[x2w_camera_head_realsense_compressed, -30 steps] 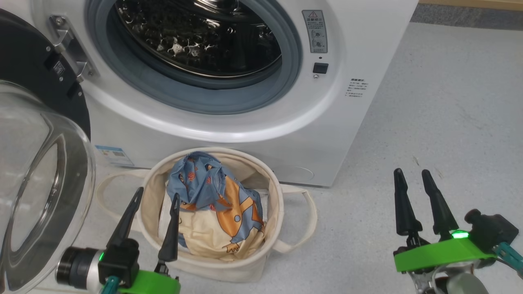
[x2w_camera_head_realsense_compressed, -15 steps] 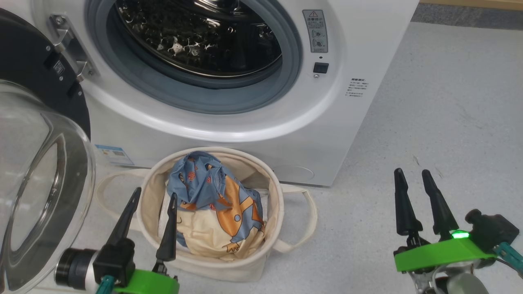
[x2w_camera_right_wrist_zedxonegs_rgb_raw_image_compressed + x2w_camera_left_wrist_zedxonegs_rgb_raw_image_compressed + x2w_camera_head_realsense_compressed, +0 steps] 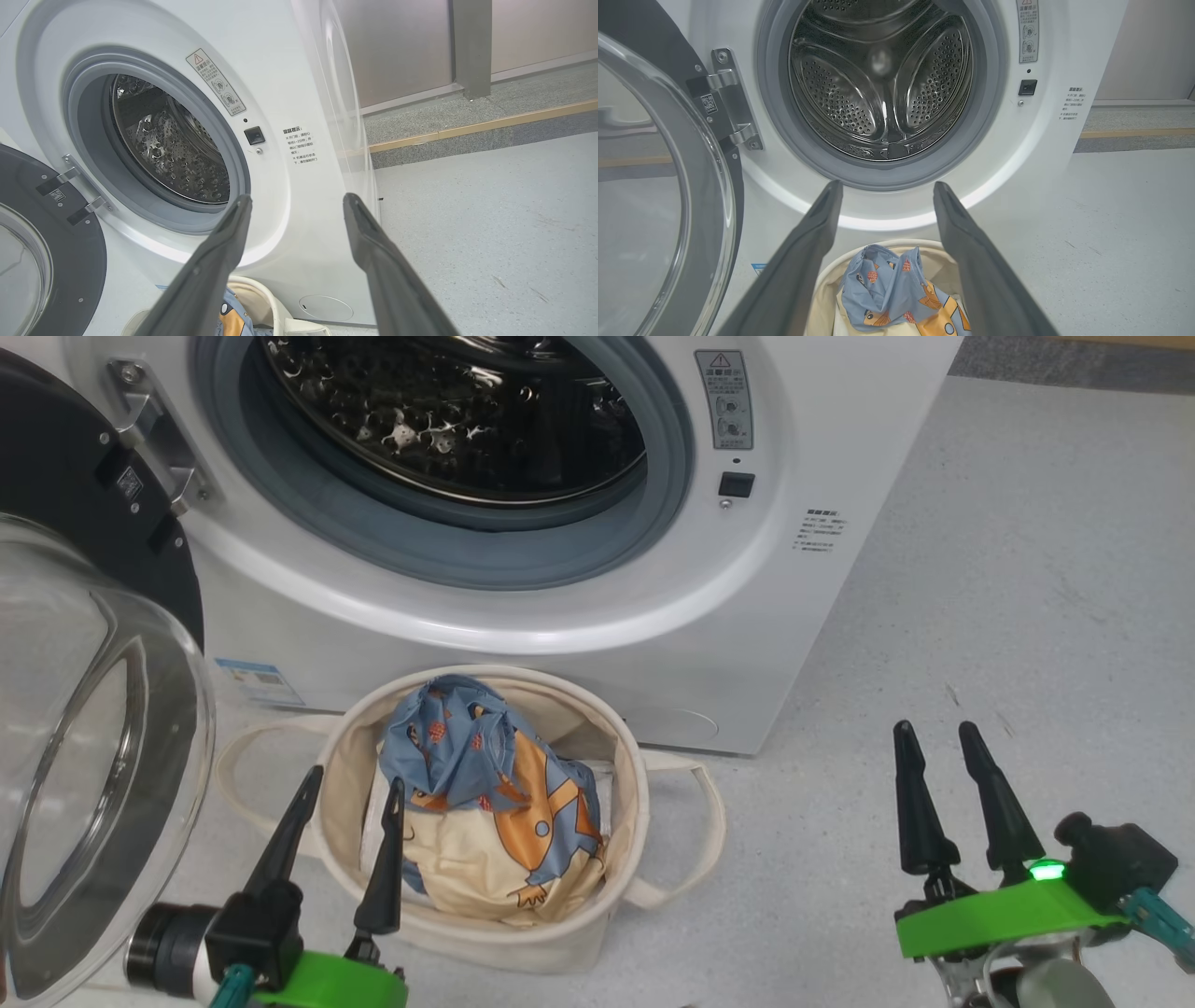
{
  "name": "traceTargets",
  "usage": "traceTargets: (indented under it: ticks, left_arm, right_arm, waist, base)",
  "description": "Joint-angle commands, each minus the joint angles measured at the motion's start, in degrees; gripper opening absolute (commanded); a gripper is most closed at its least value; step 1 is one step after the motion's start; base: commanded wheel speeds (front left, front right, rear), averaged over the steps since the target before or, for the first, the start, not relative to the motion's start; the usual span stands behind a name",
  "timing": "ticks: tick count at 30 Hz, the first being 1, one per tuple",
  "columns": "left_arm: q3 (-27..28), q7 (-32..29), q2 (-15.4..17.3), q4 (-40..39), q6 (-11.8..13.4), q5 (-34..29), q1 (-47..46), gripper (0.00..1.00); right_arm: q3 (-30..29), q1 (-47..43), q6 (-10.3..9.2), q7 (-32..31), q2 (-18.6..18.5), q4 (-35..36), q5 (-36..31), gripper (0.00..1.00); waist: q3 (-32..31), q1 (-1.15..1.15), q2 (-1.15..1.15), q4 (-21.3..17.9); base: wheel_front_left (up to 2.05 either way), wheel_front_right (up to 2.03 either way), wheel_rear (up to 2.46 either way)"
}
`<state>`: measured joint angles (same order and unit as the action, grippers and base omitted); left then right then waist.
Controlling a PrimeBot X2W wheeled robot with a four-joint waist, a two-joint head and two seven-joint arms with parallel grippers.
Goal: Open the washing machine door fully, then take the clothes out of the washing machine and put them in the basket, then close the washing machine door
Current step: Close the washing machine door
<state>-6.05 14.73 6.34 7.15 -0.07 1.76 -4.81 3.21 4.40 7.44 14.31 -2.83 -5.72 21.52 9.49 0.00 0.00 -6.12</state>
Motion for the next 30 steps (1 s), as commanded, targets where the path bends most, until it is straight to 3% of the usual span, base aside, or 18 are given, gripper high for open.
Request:
traceTargets:
  ticks: [1,15,30]
  left_arm:
    - [2.18,0.27,0.53,-1.41,-0.2,-0.07,-1.65,1.0]
    - [3.24,0.27,-0.52,-0.72,-1.22,0.56,-1.47,1.0]
    - [5.19,0.27,-0.93,-1.44,-0.38,-0.73,-1.34,1.0]
  right_arm:
    - [1.45,1.45,0.05,0.69,-0.05,1.96,0.17,1.0]
    - [1.57,1.14,0.05,0.69,-0.05,1.41,1.29,1.0]
    - [1.87,0.68,0.05,0.69,-0.05,0.94,1.15,1.0]
  waist:
    - [0.11,0.0,0.0,0.02]
    - [-0.11,0.0,0.0,0.06]
    - [-0.32,0.0,0.0,0.81]
  base:
    - [0.0,0.0,0.0]
    - [-0.37,0.62,-0.25]
    - [-1.76,1.74,0.02]
